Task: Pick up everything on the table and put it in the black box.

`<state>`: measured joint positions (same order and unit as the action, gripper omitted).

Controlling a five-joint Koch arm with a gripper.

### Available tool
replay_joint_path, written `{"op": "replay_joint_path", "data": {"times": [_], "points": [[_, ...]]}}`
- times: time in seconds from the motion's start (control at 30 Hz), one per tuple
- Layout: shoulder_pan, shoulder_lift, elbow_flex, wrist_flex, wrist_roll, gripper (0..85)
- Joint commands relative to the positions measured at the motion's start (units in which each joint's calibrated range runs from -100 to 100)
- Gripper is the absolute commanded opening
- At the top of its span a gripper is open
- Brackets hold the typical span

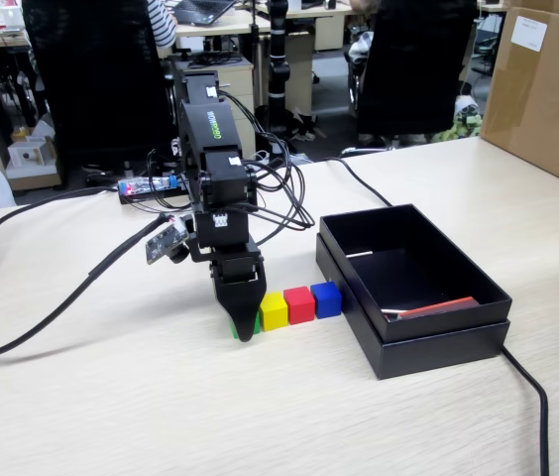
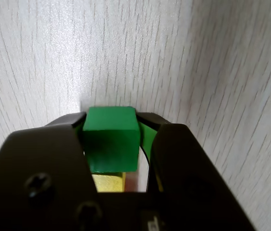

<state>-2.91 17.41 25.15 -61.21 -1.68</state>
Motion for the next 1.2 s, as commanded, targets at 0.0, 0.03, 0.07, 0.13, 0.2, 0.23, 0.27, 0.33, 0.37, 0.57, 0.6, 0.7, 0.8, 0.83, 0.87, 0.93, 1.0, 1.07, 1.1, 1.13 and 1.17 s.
{"op": "replay_joint_path", "data": {"times": [0.0, 0.03, 0.07, 0.13, 0.2, 0.23, 0.27, 0.33, 0.37, 0.57, 0.6, 0.7, 0.8, 0.83, 0.87, 0.93, 1.0, 1.07, 1.1, 1.13, 1.17], "points": [[0.15, -2.55, 3.68, -0.17, -0.10, 9.3], [0.00, -4.39, 3.32, -0.17, -0.15, 9.3], [-0.20, -6.80, 2.59, -0.17, -0.24, 9.3], [-0.59, -11.85, 1.42, -0.17, -0.29, 9.3], [-0.93, -19.53, -0.31, -0.43, -0.73, 9.3], [-0.68, -25.73, -0.58, -1.38, -0.83, 9.3], [-0.24, -28.71, -0.31, -1.73, -0.83, 9.3], [1.22, -33.42, 0.96, -1.90, -0.63, 9.4], [2.05, -35.48, 1.87, -1.90, -0.44, 9.4], [15.14, -29.98, 10.39, -1.90, 3.42, 10.0], [16.26, -27.45, 11.93, -1.90, 4.00, 10.0], [18.17, -21.60, 15.92, -1.90, 4.93, 9.8], [20.17, -8.98, 23.27, -1.90, 5.86, 9.8], [20.27, -7.26, 23.63, -1.90, 5.86, 9.8], [20.32, -6.68, 23.72, -1.90, 5.86, 10.0], [20.27, -3.81, 23.81, -1.90, 6.06, 10.0], [20.07, -1.52, 23.81, -2.33, 6.15, 10.0], [19.83, 0.32, 23.54, -2.77, 6.50, 10.0], [19.73, 1.35, 23.08, -2.85, 6.50, 10.1], [19.63, 1.81, 23.08, -2.85, 6.50, 10.1], [19.58, 2.38, 23.08, -2.94, 6.50, 10.1]]}}
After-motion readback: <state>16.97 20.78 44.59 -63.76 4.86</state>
